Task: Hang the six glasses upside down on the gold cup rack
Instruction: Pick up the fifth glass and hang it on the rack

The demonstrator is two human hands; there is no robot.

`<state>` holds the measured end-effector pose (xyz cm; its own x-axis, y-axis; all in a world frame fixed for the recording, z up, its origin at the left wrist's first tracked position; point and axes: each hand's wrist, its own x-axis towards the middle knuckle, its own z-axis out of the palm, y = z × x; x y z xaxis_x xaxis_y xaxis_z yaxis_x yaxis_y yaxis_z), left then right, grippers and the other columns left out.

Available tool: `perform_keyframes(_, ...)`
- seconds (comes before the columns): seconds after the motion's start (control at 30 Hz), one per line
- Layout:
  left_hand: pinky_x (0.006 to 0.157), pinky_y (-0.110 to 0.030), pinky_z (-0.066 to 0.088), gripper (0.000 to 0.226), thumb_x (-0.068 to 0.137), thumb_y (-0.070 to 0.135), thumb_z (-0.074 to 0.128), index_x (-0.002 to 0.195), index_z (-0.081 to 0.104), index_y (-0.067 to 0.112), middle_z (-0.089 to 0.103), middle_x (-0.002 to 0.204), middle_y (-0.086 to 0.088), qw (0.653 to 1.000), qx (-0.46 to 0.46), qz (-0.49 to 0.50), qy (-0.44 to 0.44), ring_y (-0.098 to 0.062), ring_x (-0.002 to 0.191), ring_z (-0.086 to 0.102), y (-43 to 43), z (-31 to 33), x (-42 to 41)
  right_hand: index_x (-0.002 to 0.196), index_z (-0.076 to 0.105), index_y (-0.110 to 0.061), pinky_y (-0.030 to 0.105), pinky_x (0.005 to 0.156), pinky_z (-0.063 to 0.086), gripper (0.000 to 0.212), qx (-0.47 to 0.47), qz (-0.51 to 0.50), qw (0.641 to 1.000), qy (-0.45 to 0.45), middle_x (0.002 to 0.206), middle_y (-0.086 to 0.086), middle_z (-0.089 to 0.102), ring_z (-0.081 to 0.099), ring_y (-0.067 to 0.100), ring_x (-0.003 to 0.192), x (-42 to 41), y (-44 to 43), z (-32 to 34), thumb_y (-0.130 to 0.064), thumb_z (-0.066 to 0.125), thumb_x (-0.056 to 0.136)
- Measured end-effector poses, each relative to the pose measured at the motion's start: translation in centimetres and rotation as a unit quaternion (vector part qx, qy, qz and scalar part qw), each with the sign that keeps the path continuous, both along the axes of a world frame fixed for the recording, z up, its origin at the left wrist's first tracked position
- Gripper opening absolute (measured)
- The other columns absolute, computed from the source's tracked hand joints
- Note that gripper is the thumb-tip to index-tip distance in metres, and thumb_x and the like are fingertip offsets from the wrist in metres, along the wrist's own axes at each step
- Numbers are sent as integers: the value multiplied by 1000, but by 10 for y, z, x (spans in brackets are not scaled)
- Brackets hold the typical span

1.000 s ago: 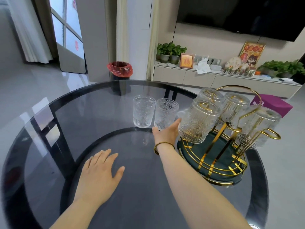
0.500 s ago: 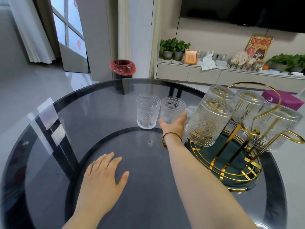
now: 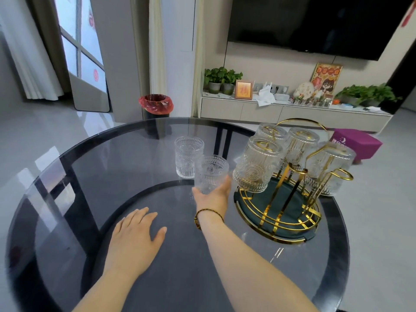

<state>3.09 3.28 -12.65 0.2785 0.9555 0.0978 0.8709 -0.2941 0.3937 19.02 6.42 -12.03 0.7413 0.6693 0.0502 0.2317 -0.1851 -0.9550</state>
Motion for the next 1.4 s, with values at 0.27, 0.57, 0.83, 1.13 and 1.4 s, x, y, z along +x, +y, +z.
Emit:
perform_keyframes(0.27, 111, -36, 29, 35, 90, 25, 48, 124, 50, 14, 48, 137, -4, 998, -10, -17, -64, -20, 130, 38, -15, 9, -8, 132, 23, -26, 22, 97, 32, 89, 40, 108, 992, -43, 119, -11, 39, 36, 6, 111, -5, -82, 30, -26, 75, 60)
perform_keyframes(0.57, 103, -38, 37, 31, 86, 19, 56, 117, 56, 12, 57, 128, -7, 992, -12, -34, -117, -25, 121, 48, -39, 17, 13, 136, 9, -38, 4, 81, 34, 103, 6, 210, 969, -128, 111, -26, 35, 31, -3, 107, 55, -175, 102, -35, 76, 58)
perform_keyframes(0.83, 105, -29, 33, 38, 88, 27, 53, 126, 48, 19, 49, 136, 1, 990, 2, -106, -95, -17, 126, 42, -44, 14, 58, 104, 31, -33, 13, 73, 35, 69, -25, 155, 960, -233, 111, -7, 39, 39, 10, 101, 104, -212, 152, -35, 78, 54)
perform_keyframes(1.13, 109, -29, 28, 37, 90, 35, 48, 124, 49, 21, 46, 139, 3, 992, 27, -124, -26, -15, 130, 38, -40, 0, 63, 122, 36, -19, 26, 88, 37, 92, -49, 138, 930, -338, 126, 4, 48, 44, 14, 106, 129, -207, 206, -52, 67, 42)
perform_keyframes(1.4, 112, -29, 25, 37, 90, 35, 45, 125, 46, 22, 42, 141, 4, 992, 21, -123, -28, -13, 132, 34, -40, -2, 63, 132, 32, -20, 23, 92, 29, 80, -78, 161, 891, -418, 139, 1, 40, 38, 11, 118, 127, -171, 215, -35, 72, 64)
